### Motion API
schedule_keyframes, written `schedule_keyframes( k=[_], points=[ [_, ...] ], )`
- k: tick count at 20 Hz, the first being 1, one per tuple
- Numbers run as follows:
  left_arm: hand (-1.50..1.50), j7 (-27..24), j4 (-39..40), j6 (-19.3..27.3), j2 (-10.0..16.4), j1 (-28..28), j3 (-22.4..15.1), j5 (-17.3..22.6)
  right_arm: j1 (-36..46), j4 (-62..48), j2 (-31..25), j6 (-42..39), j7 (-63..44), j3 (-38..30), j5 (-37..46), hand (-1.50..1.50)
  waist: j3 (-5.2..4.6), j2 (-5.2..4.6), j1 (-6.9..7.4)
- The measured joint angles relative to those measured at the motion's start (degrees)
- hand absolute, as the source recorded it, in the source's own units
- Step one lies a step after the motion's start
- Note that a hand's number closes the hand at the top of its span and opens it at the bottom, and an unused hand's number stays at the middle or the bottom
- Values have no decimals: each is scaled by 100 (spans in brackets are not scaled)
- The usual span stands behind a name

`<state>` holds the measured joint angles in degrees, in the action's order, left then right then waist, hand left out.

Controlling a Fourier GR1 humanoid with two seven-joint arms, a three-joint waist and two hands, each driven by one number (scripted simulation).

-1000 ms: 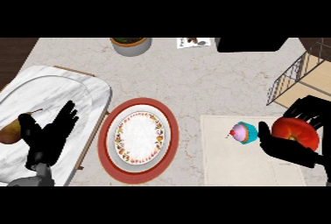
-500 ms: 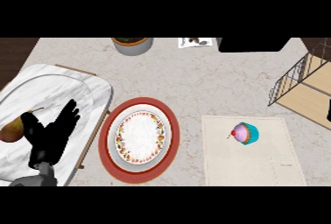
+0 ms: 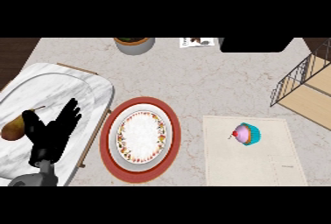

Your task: Pick the tomato from the placemat and place it in the tiered shelf

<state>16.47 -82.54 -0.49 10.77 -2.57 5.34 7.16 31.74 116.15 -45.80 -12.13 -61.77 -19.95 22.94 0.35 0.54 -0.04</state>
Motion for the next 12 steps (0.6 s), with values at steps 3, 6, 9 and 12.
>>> schedule_keyframes(
  k=[3,6,9,12],
  points=[
    [0,55,-8,-6,13,-30,3,-7,258,-639,-329,-119,199,-207,-169,150,-1,-11,26],
    [0,30,-6,-16,-15,-38,-15,-18,373,-1186,-569,-258,420,-335,-344,150,-1,-18,40],
    [0,-14,84,-52,1,-73,37,1,409,-1795,-757,-444,827,-428,-498,150,9,-17,47],
    [0,11,-17,-8,-64,-36,-15,-33,355,-2245,-956,-664,1161,-510,-579,150,7,-20,47]
  ],
)
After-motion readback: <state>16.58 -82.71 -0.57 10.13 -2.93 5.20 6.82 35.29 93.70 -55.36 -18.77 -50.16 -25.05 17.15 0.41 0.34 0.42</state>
